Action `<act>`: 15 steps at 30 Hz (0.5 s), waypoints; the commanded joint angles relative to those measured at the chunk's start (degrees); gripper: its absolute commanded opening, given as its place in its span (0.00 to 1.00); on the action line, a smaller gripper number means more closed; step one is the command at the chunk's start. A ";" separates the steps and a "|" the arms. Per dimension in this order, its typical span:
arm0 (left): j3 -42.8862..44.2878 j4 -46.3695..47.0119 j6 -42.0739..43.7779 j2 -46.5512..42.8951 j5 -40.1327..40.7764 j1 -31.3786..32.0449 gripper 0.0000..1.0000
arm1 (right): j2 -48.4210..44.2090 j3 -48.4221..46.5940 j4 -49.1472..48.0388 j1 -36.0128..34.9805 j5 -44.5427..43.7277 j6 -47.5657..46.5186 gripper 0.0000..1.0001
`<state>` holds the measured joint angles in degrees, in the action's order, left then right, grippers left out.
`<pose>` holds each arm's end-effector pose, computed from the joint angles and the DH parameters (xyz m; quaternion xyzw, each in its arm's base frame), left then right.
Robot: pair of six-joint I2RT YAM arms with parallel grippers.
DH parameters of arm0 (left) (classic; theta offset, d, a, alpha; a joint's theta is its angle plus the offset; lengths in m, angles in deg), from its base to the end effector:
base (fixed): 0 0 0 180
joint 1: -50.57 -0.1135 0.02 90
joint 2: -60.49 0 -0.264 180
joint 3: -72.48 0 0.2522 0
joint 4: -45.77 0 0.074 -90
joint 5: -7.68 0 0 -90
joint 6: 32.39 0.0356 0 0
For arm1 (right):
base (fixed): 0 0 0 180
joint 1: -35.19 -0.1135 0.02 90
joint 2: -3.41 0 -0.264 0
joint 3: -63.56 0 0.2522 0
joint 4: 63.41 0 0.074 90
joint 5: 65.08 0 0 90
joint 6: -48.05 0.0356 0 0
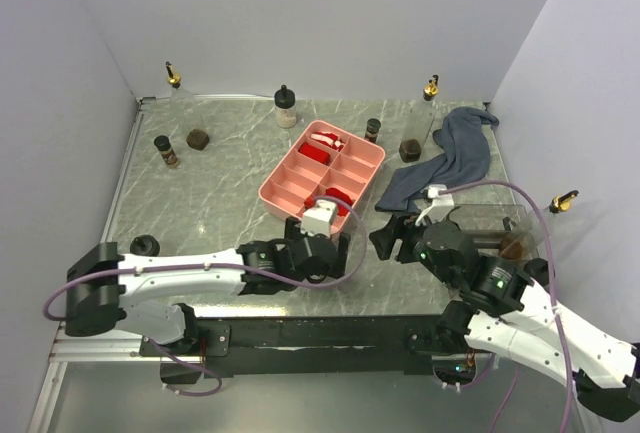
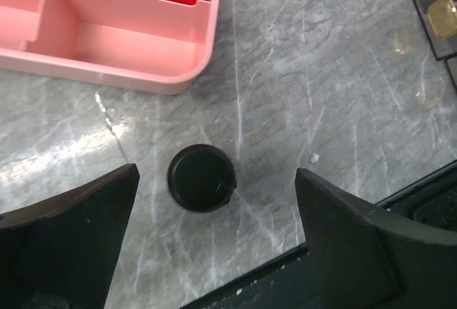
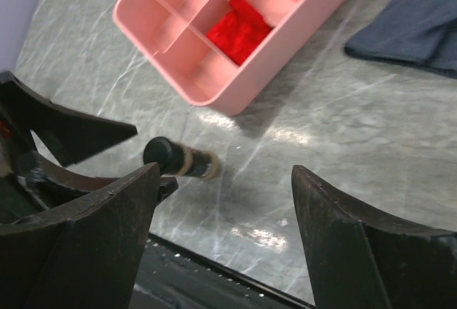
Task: Organize the condiment bottles
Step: Place the bottle at the center of the board.
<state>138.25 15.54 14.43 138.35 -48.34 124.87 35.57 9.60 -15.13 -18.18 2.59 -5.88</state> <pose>0.0970 -0.2715 0.2491 0.1209 0.8744 -0.1917 0.4291 0.0863 0.0934 0.3000 -0.0247 0.8400 0.2464 0.4828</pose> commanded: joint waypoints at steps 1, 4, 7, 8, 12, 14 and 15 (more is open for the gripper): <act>2.40 -4.97 -3.13 -6.92 -0.92 -3.62 0.99 | 3.78 -1.98 -4.81 0.19 6.06 -0.66 0.76; -0.14 -4.98 -2.71 -13.60 -6.45 -9.15 0.97 | 6.77 -2.33 -7.26 0.19 8.96 -0.74 0.70; -2.17 -5.68 -0.69 -20.81 -10.76 -15.03 0.97 | 10.98 -3.03 -9.20 -0.07 11.86 -0.66 0.70; -2.61 -6.03 -0.07 -24.22 -11.64 -16.63 0.97 | 13.52 -3.21 -9.56 -0.33 12.04 -0.57 0.69; -3.93 -9.01 4.76 -31.71 -11.57 -21.65 0.97 | 20.03 -5.49 -10.62 -3.23 11.61 0.22 0.69; -4.28 -11.38 7.31 -35.13 -9.64 -21.92 0.97 | 23.97 -6.37 -10.53 -4.64 10.64 0.31 0.69; -4.98 -12.00 7.84 -36.19 -8.93 -21.92 0.97 | 25.13 -7.33 -10.35 -5.25 10.29 0.31 0.70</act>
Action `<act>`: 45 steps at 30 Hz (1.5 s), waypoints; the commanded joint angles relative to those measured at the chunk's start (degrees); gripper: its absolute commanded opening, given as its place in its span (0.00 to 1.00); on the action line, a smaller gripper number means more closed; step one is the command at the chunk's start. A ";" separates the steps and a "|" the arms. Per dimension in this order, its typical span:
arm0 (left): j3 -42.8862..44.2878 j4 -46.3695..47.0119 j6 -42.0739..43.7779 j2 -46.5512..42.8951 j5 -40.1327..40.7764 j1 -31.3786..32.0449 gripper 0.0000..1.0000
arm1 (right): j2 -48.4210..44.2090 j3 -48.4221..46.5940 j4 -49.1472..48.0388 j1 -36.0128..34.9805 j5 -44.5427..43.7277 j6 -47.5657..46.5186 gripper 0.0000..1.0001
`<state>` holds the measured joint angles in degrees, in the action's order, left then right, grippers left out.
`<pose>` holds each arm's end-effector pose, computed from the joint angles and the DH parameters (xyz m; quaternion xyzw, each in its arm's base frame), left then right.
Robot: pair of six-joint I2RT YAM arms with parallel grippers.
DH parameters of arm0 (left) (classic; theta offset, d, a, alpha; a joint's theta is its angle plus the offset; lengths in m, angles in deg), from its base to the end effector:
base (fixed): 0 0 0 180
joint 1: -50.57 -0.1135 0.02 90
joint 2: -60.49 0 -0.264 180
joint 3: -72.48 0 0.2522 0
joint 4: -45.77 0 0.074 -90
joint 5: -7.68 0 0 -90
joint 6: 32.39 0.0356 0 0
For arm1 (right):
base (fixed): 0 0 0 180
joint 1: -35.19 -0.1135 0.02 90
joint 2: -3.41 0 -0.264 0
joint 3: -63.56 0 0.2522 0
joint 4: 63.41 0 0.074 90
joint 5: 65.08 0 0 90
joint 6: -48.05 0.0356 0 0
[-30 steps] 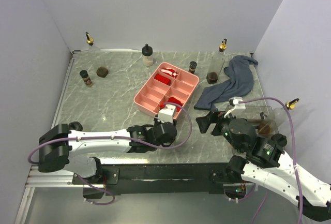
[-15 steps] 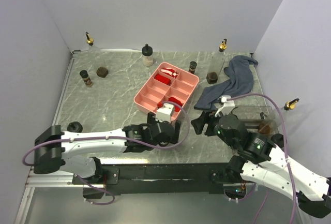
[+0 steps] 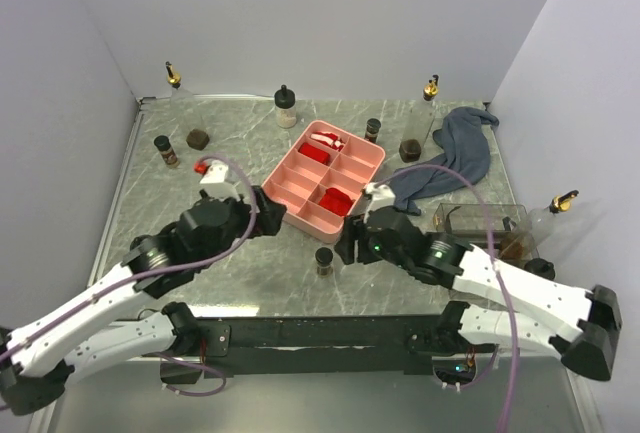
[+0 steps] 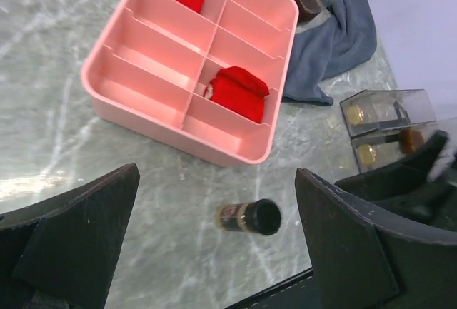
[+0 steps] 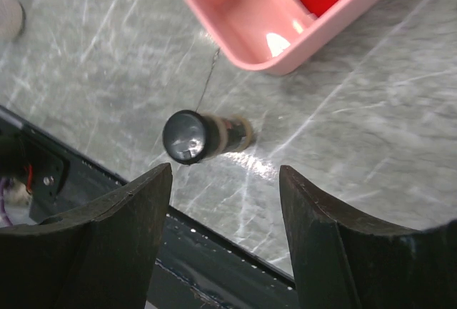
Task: Organize the condiment bottles
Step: Place the bottle at the center of the board, then pick up the bottle from the center of the board.
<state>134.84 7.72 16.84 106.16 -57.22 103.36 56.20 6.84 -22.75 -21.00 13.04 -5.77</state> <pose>0.1185 -0.1311 0.3361 -0.0374 0.8146 -0.2782 0.5077 0.1169 0.1614 0.2760 -0.1088 0.8836 0.2577 0.3755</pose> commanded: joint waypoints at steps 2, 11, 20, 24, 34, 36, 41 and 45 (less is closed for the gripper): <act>-2.63 -5.50 6.67 -7.07 2.13 -0.41 0.97 | 7.83 -5.38 -2.55 -4.02 -0.95 0.12 0.70; -3.69 -10.77 5.09 -11.74 5.92 -0.32 0.97 | 17.76 -8.54 -5.54 -6.83 0.63 -0.59 0.69; -4.48 -10.78 4.83 -16.05 6.27 0.73 0.97 | 26.83 -12.67 0.25 -8.94 -8.15 0.99 0.57; -4.39 -11.39 4.13 -17.28 7.94 2.48 0.97 | 27.10 -13.64 3.42 -9.38 -10.35 2.40 0.43; -4.30 -13.14 2.19 -19.21 11.28 5.21 0.97 | 22.37 -22.16 16.17 -0.27 -20.55 6.44 0.00; -4.39 -13.32 1.84 -19.74 11.98 5.91 0.97 | 20.43 -22.69 17.39 2.82 -22.21 7.14 0.00; -4.48 -13.41 1.75 -20.09 12.25 6.09 0.97 | 15.06 -24.62 19.60 17.73 -26.43 12.67 0.00; -4.39 -13.50 1.66 -19.48 12.34 6.18 0.97 | 15.57 -26.82 20.65 29.68 -27.41 16.54 0.00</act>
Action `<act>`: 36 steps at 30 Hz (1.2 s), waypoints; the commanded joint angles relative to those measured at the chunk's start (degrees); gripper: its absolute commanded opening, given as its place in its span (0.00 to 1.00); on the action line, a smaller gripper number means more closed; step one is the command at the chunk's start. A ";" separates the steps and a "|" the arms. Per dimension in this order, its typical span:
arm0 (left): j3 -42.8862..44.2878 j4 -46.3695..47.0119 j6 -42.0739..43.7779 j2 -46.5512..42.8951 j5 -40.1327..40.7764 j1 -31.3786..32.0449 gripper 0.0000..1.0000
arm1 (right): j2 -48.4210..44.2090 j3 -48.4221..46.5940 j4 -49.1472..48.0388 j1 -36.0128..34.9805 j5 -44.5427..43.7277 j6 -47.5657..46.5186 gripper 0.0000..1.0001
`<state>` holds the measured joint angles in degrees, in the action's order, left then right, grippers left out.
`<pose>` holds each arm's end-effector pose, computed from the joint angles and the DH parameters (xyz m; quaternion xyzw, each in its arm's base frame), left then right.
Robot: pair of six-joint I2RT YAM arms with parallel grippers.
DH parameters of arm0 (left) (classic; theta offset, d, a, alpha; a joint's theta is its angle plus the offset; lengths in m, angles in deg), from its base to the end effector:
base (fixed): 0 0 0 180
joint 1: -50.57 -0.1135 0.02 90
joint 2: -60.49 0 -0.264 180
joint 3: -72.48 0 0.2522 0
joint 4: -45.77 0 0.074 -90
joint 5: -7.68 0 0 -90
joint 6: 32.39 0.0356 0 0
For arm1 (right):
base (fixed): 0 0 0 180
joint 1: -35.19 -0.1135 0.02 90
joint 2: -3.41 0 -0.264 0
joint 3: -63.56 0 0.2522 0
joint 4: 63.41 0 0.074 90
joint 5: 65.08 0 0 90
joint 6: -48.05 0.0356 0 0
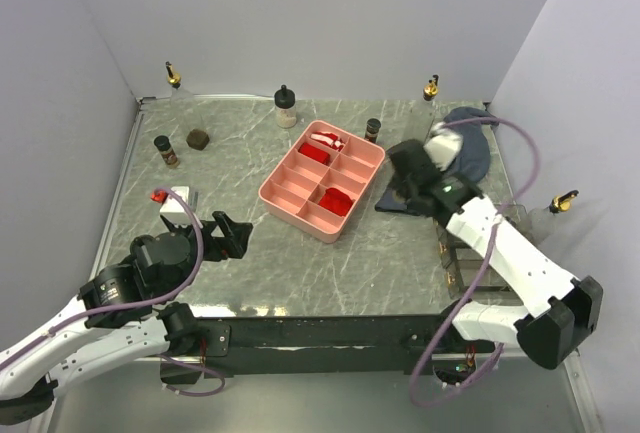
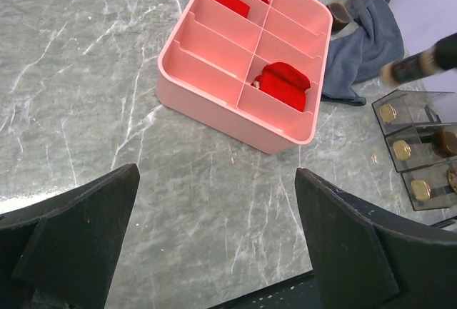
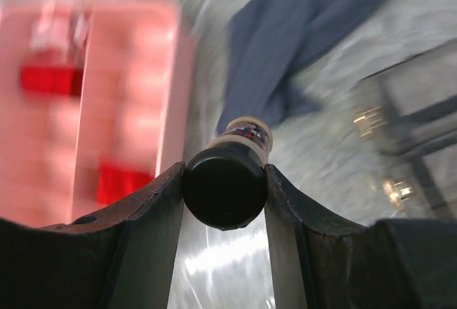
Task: Organize the condiment bottles
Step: Pick up the bottle from the center of the board, then place the bottle in the storage box.
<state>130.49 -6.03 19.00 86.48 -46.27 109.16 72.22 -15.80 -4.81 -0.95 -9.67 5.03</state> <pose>0.0665 -0.0687 0.3281 -0.0403 0.7970 -0.2429 0.5516 0.2070 0.1261 0.3290 0.1902 0.8775 0.0190 0.4399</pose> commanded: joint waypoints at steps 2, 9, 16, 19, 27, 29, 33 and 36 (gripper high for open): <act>-0.13 0.25 -0.41 0.28 1.39 0.47 0.97 | 0.79 -6.36 5.42 13.45 -7.42 9.61 0.00; 0.05 -0.01 -0.50 1.07 2.09 0.91 0.97 | 4.83 -6.21 7.28 28.04 -10.32 19.19 0.00; -0.04 -0.19 -0.50 1.69 2.88 1.53 0.97 | 10.46 -6.38 10.18 35.87 -13.05 26.83 0.00; 0.05 -0.19 -0.41 2.21 3.06 1.62 0.97 | 11.16 -4.89 7.55 38.25 -11.99 26.58 0.00; 0.22 -0.37 -0.50 2.39 3.59 1.62 0.97 | 13.18 -4.36 6.67 40.79 -14.55 27.65 0.00; 0.31 -0.45 -0.59 2.39 3.85 1.62 0.97 | 13.27 -3.83 6.31 41.32 -13.93 27.64 0.00; 0.14 -0.45 -0.85 1.86 4.03 1.71 0.97 | 12.49 -2.25 5.88 43.08 -13.93 27.64 0.00; 0.22 -0.37 -0.85 1.69 4.11 1.71 0.97 | 11.52 -0.49 3.42 44.58 -13.22 26.24 0.00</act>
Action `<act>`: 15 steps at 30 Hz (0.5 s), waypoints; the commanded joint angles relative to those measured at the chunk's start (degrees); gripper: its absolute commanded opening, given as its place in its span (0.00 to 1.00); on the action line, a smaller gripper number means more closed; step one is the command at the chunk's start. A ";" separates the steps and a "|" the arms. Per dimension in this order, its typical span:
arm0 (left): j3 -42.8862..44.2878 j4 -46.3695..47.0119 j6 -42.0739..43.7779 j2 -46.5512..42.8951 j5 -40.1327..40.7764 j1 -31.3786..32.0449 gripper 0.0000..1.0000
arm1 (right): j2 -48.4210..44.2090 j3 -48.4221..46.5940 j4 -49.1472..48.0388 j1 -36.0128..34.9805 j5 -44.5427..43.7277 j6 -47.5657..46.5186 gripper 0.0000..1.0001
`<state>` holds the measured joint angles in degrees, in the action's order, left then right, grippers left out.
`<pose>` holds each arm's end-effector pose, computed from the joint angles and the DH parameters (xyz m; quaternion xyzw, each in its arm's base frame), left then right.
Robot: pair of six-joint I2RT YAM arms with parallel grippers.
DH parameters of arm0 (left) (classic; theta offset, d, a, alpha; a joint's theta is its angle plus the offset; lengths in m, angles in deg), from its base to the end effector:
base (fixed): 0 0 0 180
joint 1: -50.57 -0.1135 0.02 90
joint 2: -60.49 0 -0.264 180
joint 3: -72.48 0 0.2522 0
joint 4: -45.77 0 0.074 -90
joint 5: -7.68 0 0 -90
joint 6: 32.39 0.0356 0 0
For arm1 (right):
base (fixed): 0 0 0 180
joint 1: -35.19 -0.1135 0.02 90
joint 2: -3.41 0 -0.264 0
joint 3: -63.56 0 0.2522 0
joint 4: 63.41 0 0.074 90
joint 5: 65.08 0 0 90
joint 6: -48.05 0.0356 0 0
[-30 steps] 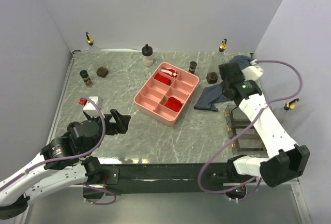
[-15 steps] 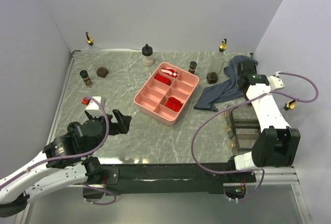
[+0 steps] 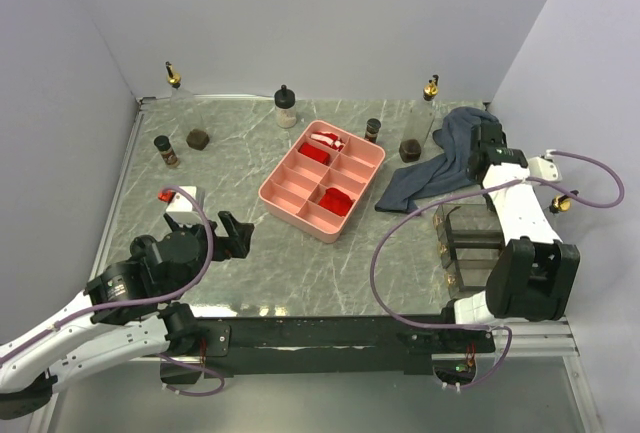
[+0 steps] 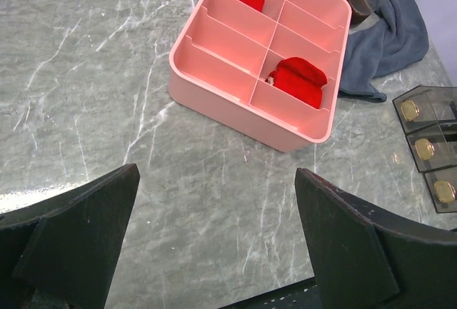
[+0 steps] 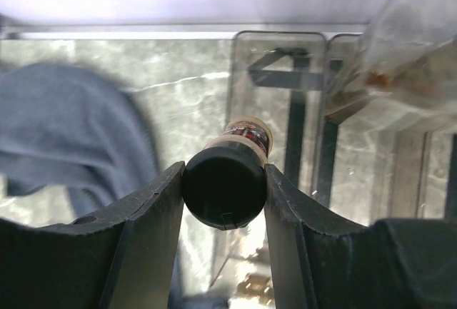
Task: Organize the condiment bottles
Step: Place the bottle in the storage box.
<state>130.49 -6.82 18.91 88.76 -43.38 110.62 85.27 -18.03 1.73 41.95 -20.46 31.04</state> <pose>0.0694 -0.0756 0.3242 -0.0356 0.8061 -0.2149 0.5503 0.2711 -0.0577 0.2836 0.6410 0.6391 -0.2083 0.3705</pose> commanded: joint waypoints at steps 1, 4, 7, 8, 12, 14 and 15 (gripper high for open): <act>0.22 0.42 -0.77 -0.59 1.23 0.24 0.97 | -1.62 2.00 -3.38 2.37 -2.34 0.13 0.00; 0.22 0.33 -0.94 -0.50 1.32 0.24 0.97 | -1.18 1.83 -2.51 3.43 -2.69 0.75 0.00; 0.31 0.24 -0.94 -0.59 1.49 0.33 0.97 | -1.36 2.44 -3.47 3.87 -2.87 0.22 0.00; 0.22 0.16 -0.94 -0.67 1.49 0.33 0.97 | -1.27 2.53 -3.74 4.22 -2.87 0.05 0.00; 0.14 0.33 -0.94 -0.76 1.49 0.33 0.97 | -1.27 3.23 -3.91 5.36 -2.34 0.14 0.00; 0.22 0.33 -0.85 -0.59 1.58 0.33 0.97 | -1.71 3.85 -4.70 5.45 -2.25 0.13 0.00; 0.22 0.25 -0.85 -0.67 1.58 0.33 0.97 | -1.71 4.28 -4.88 5.45 -2.25 0.31 0.00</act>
<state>130.49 -6.84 18.78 88.69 -43.14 110.66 85.25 -15.25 -1.03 46.85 -20.46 30.38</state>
